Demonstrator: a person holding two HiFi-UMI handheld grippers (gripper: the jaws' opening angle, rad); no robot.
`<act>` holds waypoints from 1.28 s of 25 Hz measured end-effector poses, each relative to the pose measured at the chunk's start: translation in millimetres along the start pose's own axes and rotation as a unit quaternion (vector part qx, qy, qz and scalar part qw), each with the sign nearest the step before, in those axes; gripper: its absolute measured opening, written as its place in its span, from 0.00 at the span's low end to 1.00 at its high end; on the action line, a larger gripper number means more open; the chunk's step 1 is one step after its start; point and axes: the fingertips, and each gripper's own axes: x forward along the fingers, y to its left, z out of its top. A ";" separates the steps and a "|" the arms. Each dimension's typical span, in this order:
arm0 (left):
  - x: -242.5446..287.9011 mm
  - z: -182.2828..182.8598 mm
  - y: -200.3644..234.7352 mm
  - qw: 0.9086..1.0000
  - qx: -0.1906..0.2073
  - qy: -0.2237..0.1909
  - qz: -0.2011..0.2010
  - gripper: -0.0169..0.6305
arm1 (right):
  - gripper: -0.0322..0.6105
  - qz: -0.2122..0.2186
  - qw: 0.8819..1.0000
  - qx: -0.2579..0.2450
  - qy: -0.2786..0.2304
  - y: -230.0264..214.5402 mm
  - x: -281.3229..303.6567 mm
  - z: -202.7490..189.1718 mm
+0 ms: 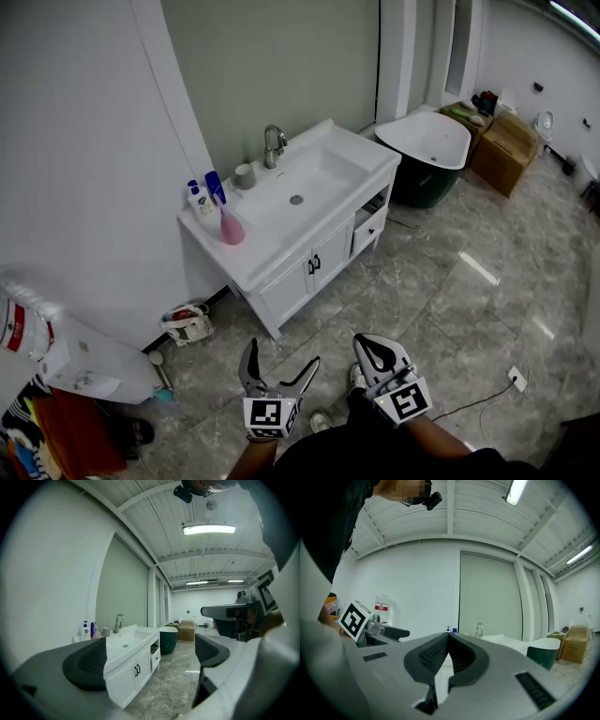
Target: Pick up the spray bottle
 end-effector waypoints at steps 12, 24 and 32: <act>70.4 10.4 32.0 0.999 -0.005 0.008 0.038 0.92 | 0.05 0.047 0.999 -0.002 -0.001 -51.6 71.7 -10.4; 154.3 24.0 43.0 0.997 -0.015 0.013 0.078 0.91 | 0.05 0.091 0.996 -0.002 -0.005 -125.7 130.8 -11.6; 192.5 33.9 41.0 0.994 -0.009 0.017 0.111 0.90 | 0.05 0.103 0.994 0.024 -0.001 -174.3 153.8 -16.6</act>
